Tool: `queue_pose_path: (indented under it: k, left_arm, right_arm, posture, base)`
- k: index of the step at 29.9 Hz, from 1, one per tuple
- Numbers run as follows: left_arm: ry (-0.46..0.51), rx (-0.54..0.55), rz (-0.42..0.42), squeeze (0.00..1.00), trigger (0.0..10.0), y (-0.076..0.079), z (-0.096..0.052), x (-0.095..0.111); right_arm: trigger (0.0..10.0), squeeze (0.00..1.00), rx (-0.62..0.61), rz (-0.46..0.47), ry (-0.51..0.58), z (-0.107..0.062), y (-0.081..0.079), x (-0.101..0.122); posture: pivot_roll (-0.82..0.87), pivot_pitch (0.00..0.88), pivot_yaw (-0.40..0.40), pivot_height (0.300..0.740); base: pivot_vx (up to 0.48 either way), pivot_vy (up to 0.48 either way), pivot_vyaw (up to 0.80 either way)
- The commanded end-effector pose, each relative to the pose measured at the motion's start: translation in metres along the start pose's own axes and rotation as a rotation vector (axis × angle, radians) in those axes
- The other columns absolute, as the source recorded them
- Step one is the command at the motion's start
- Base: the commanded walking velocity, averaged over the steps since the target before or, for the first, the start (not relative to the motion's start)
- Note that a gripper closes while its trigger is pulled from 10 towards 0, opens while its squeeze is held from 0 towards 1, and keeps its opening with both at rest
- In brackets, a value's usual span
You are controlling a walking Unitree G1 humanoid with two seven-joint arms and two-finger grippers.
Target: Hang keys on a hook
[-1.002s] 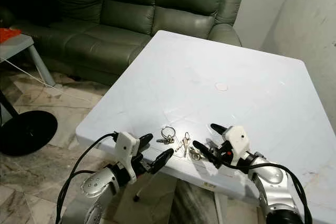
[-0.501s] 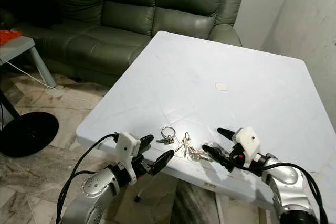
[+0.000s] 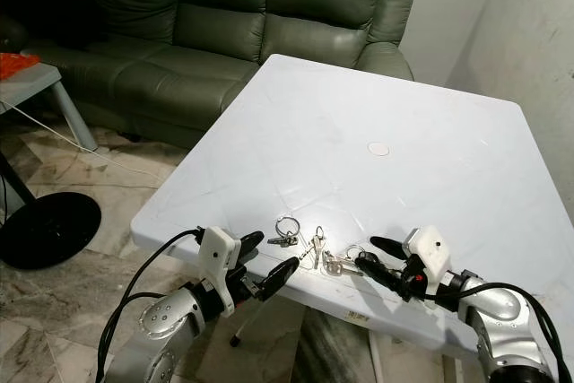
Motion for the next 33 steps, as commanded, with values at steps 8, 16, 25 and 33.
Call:
queue_pose_path:
  k: [8,16,25,33]
  left_arm:
    - [-0.002,-0.012,0.009,0.00,10.0,0.003,0.001,0.003]
    - [-0.001,-0.008,0.009,0.00,10.0,0.002,0.001,0.003]
    - [-0.001,-0.009,0.009,0.00,10.0,0.002,0.001,0.003]
    - [-0.001,-0.008,0.009,0.00,10.0,0.002,0.001,0.004]
  right_arm:
    - [9.4,0.00,0.002,-0.002,0.027,0.001,0.000,0.006]
    - [10.0,0.00,0.003,0.027,0.072,0.007,-0.001,0.013]
    - [8.7,0.00,0.008,0.036,0.087,0.008,0.000,0.017]
    - [5.4,0.00,-0.005,0.027,0.074,0.007,0.002,0.016]
  posture:
    - [0.00,0.013,-0.066,0.740]
    - [0.01,0.011,-0.065,0.740]
    - [0.01,0.009,-0.066,0.740]
    - [0.01,0.009,-0.069,0.740]
  base:
    - [0.000,0.000,0.00]
    - [0.000,0.000,0.00]
    - [0.000,0.000,0.00]
    - [0.000,0.000,0.00]
Point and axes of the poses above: a point about 5 cm out from each wrist's last joint towards the gripper, its own z axis pointing out of the wrist towards the gripper, its own x axis along the axis of the wrist's last joint, y = z × x, the point moved 3 cm from there along z, pointing out of the wrist towards the gripper, and after that the axes turned 12 degrees about -z, right-handed, at the moved point
